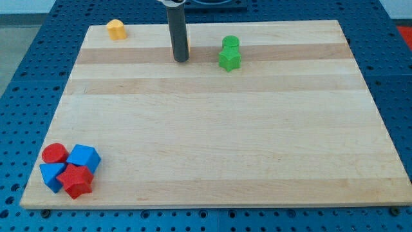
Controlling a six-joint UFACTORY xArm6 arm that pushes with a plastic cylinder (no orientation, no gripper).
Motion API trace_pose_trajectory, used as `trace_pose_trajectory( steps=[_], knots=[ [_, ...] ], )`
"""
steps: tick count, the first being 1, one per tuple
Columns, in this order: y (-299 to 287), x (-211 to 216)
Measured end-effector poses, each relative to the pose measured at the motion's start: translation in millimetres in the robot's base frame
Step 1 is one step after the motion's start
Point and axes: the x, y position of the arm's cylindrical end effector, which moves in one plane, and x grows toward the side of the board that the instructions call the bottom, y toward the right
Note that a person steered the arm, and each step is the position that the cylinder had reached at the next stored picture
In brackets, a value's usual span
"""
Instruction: Move the yellow hexagon left to the green circle
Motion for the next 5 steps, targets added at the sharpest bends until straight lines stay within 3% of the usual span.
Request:
trace_pose_trajectory(
  steps=[1, 2, 4, 5],
  knots=[
    [-37.3, 12.9],
    [-53.8, -5.2],
    [20.9, -64.6],
    [4.6, -60.6]
  ],
)
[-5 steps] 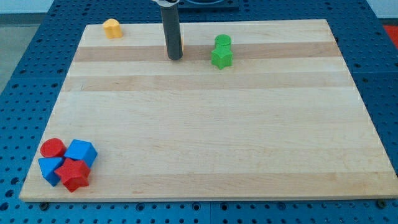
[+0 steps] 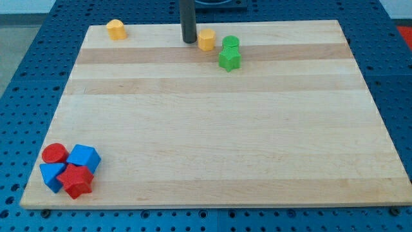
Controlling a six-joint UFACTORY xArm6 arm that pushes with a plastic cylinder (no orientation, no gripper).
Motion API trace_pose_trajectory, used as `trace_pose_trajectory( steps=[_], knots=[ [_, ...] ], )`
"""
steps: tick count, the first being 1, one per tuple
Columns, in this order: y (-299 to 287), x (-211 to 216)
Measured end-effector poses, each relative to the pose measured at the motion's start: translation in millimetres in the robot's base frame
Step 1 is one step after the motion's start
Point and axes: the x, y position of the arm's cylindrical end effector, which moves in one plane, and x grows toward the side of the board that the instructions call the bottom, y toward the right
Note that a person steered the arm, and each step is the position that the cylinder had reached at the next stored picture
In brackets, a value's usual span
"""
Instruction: Move the yellow hexagon left to the green circle
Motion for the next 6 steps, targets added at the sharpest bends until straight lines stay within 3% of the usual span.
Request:
trace_pose_trajectory(
  steps=[1, 3, 6],
  knots=[
    [-13.9, 22.1],
    [11.2, 59.8],
    [34.1, -3.1]
  ],
)
